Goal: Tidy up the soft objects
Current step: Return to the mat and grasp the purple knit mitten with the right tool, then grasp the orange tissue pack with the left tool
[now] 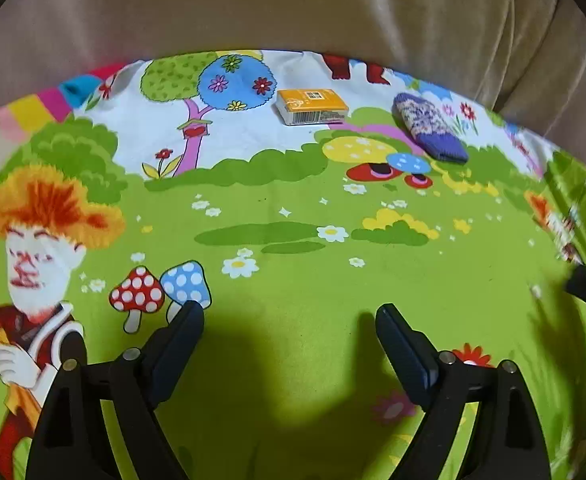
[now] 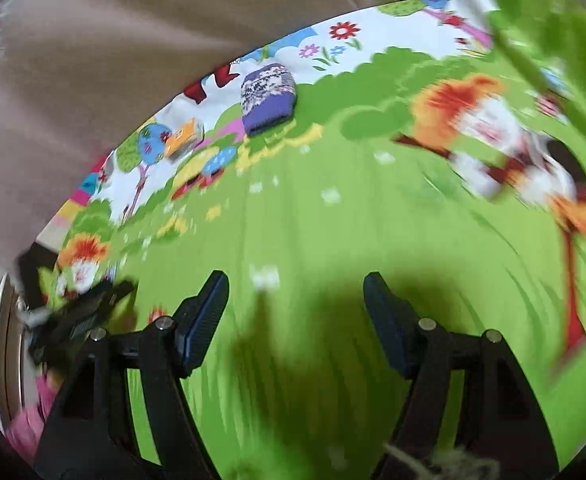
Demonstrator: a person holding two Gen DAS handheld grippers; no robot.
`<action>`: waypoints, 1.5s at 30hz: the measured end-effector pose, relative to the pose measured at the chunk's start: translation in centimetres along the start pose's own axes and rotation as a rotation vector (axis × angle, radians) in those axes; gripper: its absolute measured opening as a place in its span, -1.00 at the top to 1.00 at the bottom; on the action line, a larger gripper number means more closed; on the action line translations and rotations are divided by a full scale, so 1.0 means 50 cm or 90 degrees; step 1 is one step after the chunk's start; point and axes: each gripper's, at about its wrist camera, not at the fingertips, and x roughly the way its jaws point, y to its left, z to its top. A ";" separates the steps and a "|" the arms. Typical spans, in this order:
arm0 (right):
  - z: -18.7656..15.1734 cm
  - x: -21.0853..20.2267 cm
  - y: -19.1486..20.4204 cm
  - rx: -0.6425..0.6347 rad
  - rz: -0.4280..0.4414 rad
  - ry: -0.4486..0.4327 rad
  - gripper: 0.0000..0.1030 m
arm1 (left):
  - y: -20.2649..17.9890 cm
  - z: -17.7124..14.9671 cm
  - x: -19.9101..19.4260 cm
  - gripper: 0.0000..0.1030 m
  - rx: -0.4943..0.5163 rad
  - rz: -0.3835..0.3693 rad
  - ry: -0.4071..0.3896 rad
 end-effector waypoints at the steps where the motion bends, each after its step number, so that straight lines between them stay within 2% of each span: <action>1: 0.020 0.020 0.005 -0.003 -0.004 0.000 -0.42 | 0.001 -0.001 -0.001 -0.73 -0.004 0.002 -0.001; 6: 0.142 0.146 0.049 -0.045 -0.035 0.011 -0.43 | -0.011 0.000 0.006 -0.91 0.014 -0.002 0.009; 12: 0.279 0.273 0.093 -0.061 -0.069 0.018 -0.45 | -0.015 0.001 0.010 -0.94 0.024 0.000 0.013; 15: 0.333 0.330 0.106 -0.068 -0.083 0.038 -0.61 | -0.013 0.000 0.010 -0.95 0.022 -0.002 0.013; 18: 0.354 0.356 0.110 -0.095 -0.095 0.032 -0.67 | -0.014 0.000 0.011 -0.95 0.024 -0.001 0.014; 19: 0.352 0.356 0.112 -0.108 -0.096 0.027 -0.67 | -0.014 -0.001 0.011 -0.95 0.026 0.000 0.015; 20: 0.347 0.352 0.113 -0.117 -0.094 0.025 -0.49 | -0.015 -0.001 0.011 -0.95 0.027 0.002 0.015; 21: 0.335 0.341 0.112 -0.131 -0.093 0.017 0.27 | -0.015 -0.001 0.012 -0.96 0.029 0.003 0.016; 22: 0.327 0.331 0.112 -0.137 -0.091 0.013 0.32 | -0.016 -0.001 0.013 -0.96 0.031 0.004 0.017; 23: 0.311 0.304 0.110 -0.139 -0.054 0.003 0.46 | -0.017 -0.001 0.014 -0.97 0.033 0.004 0.018; 25: 0.272 0.243 0.106 -0.145 0.009 -0.007 0.47 | -0.018 0.000 0.016 -0.97 0.037 0.008 0.020; 30: 0.152 0.116 0.107 -0.180 0.060 -0.022 0.47 | -0.029 0.011 0.028 -0.99 0.058 0.018 0.039; 34: 0.054 0.047 0.099 -0.174 0.064 -0.011 0.47 | -0.048 0.059 0.067 -0.99 0.083 0.008 0.053; 36: 0.027 0.039 0.099 -0.172 0.053 -0.015 0.47 | -0.061 0.101 0.100 -0.99 0.112 -0.001 0.058; 39: -0.020 0.040 0.102 -0.162 0.062 0.004 0.46 | -0.084 0.171 0.155 -1.00 0.214 -0.010 0.029; 40: -0.035 0.046 0.104 -0.165 0.056 0.007 0.45 | -0.093 0.203 0.178 -1.00 0.271 -0.024 0.026; 42: -0.047 0.056 0.101 -0.162 0.062 -0.008 0.42 | -0.101 0.250 0.210 -1.00 0.351 -0.037 0.024; 45: -0.038 0.060 0.089 -0.138 0.075 -0.007 0.42 | -0.103 0.313 0.254 -1.00 0.425 -0.008 0.015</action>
